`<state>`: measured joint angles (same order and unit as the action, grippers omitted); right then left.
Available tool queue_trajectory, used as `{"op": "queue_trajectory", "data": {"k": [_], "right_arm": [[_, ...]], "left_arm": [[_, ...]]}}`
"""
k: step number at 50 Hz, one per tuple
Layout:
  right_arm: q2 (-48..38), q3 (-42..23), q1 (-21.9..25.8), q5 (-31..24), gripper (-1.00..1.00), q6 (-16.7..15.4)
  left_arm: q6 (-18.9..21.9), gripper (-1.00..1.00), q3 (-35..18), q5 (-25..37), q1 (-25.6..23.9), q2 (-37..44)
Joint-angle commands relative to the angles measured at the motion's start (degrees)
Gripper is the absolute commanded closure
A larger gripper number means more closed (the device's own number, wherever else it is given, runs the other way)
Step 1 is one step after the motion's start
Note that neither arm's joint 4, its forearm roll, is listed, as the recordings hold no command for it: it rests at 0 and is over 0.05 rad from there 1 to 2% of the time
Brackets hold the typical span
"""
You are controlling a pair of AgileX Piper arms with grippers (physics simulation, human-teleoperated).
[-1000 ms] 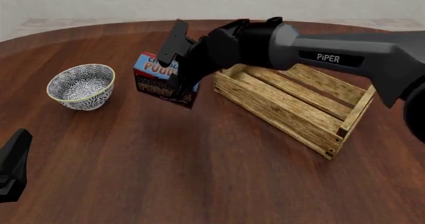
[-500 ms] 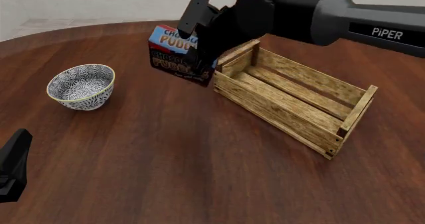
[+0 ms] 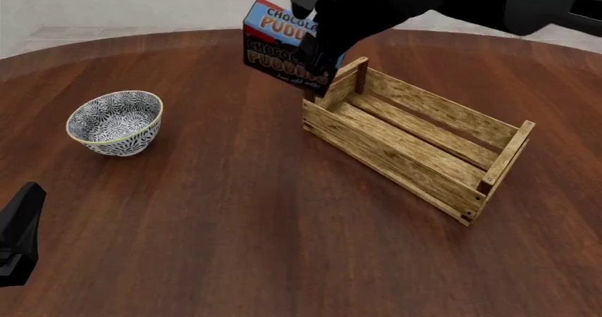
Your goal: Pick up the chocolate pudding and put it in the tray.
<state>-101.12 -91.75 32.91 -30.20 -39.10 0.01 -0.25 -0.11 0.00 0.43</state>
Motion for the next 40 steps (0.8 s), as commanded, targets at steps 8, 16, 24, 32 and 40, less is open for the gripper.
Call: {"op": "queue_trajectory", "data": {"k": [8,16,24,32,40], "right_arm": [[3.49,2.72,-3.62,0.14,1.0,0.67],[4.77,3.69,-5.18,0.55,1.0,1.23],[5.49,5.44,-6.46,2.15,1.0,3.49],[5.38,5.42,-7.57,2.12,1.0,3.83],[5.85,6.97,-8.77,3.26,1.0,4.57]], "left_arm": [[0.0,-1.0,0.0,0.0,0.0,0.0],[0.0,-1.0,0.0,0.0,0.0,0.0],[0.0,-1.0,0.0,0.0,0.0,0.0],[0.0,-1.0,0.0,0.0,0.0,0.0],[0.0,-1.0,0.0,0.0,0.0,0.0]]}}
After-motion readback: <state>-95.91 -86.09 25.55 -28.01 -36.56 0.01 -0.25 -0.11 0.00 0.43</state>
